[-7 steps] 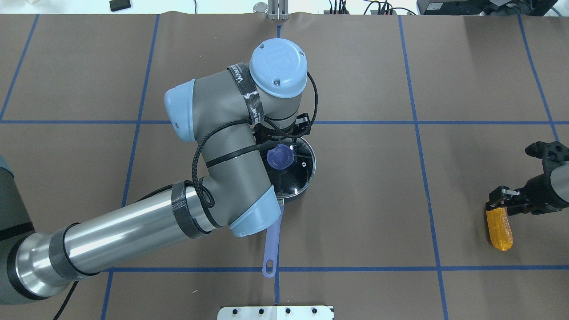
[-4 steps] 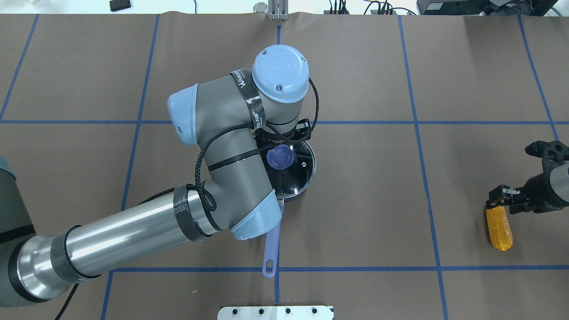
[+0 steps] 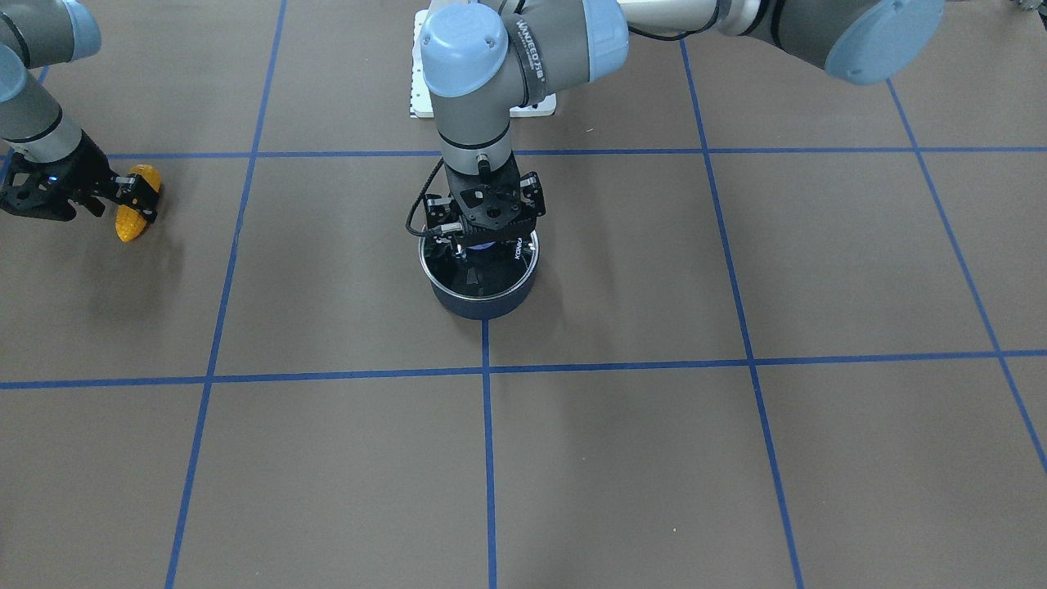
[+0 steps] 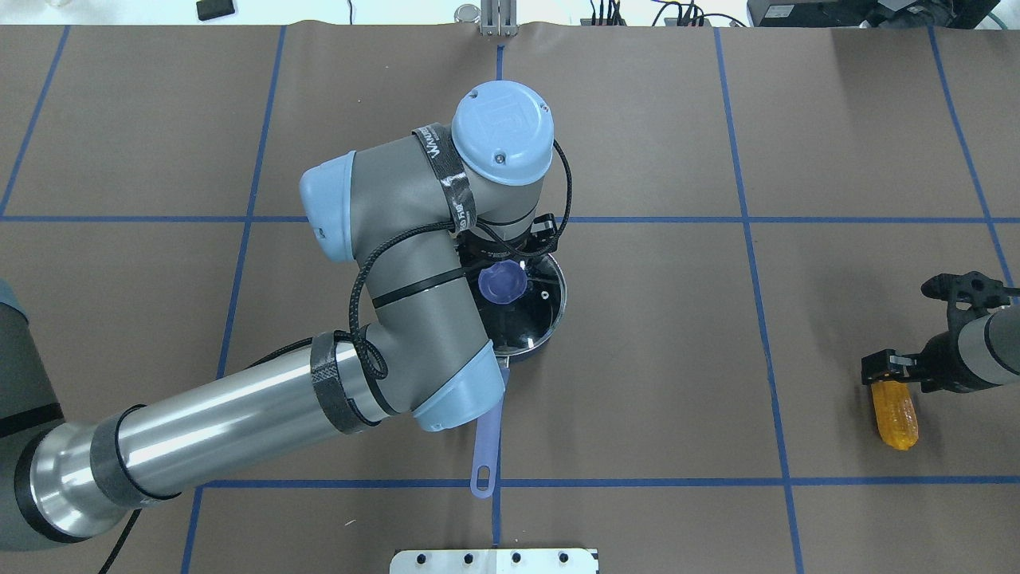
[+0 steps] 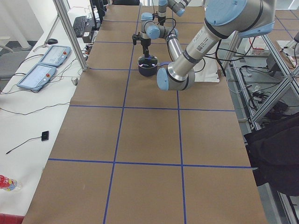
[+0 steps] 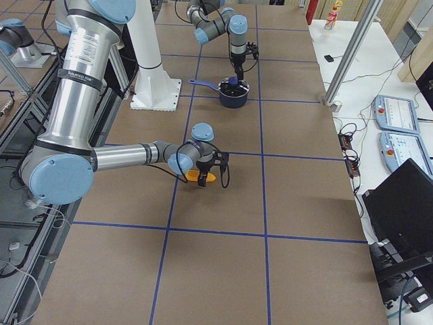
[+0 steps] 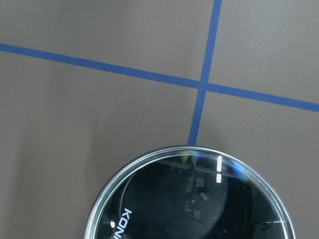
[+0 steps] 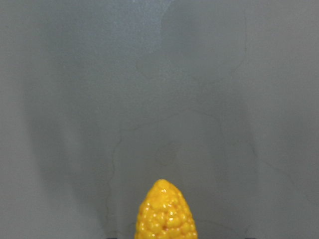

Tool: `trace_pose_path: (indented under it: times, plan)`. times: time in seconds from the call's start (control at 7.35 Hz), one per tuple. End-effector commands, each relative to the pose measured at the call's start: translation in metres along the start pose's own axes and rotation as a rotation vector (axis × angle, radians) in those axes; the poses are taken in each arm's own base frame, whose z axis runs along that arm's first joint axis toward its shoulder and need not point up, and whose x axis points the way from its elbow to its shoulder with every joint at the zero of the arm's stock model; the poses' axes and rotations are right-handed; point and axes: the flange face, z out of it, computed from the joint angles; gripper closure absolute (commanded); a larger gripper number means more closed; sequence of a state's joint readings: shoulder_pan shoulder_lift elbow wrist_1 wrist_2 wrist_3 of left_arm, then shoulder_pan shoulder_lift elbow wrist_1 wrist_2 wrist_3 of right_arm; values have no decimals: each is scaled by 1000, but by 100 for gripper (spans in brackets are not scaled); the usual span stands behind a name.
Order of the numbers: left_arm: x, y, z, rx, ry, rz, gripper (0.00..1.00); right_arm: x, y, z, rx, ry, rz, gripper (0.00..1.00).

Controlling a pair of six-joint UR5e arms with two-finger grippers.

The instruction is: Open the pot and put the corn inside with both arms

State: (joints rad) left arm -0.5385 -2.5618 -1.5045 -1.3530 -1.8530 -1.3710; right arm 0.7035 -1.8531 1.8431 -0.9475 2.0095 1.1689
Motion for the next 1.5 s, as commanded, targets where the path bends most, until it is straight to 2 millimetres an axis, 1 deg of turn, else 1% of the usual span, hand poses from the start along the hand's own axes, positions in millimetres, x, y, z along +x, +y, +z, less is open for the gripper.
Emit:
trace_pose_path:
  times: [0.0,0.14,0.27,0.41,0.54,0.68,0.82,0.95,1.09,1.36]
  plan:
    - [0,0,0,-2,1,1,2,-4,1,5,6,8,0,50]
    - [0,0,0,-2,1,1,2,-8,0,5,1,3,-2,64]
    - [-1,0,1,-2,-1,1,2,-10,1,4,-1,-1,-4,64]
    - [-1,0,1,0,-1,1,2,-12,1,1,-1,-9,-6,68]
    - [-1,0,2,-1,-3,0,2,-15,0,-2,-2,-18,-7,69]
    - [-2,0,5,-3,-7,0,2,-15,-5,-17,-11,-49,10,69]
    - [-1,5,8,-8,-9,5,2,-10,-15,-38,-6,-83,42,69]
    - [-1,9,14,-15,-17,24,2,-8,-20,-48,-2,-92,60,69]
    - [1,15,16,-21,-18,33,2,-8,-21,-49,-6,-85,65,69]
    - [2,17,14,-23,-13,37,2,-6,-22,-50,-3,-85,62,69]
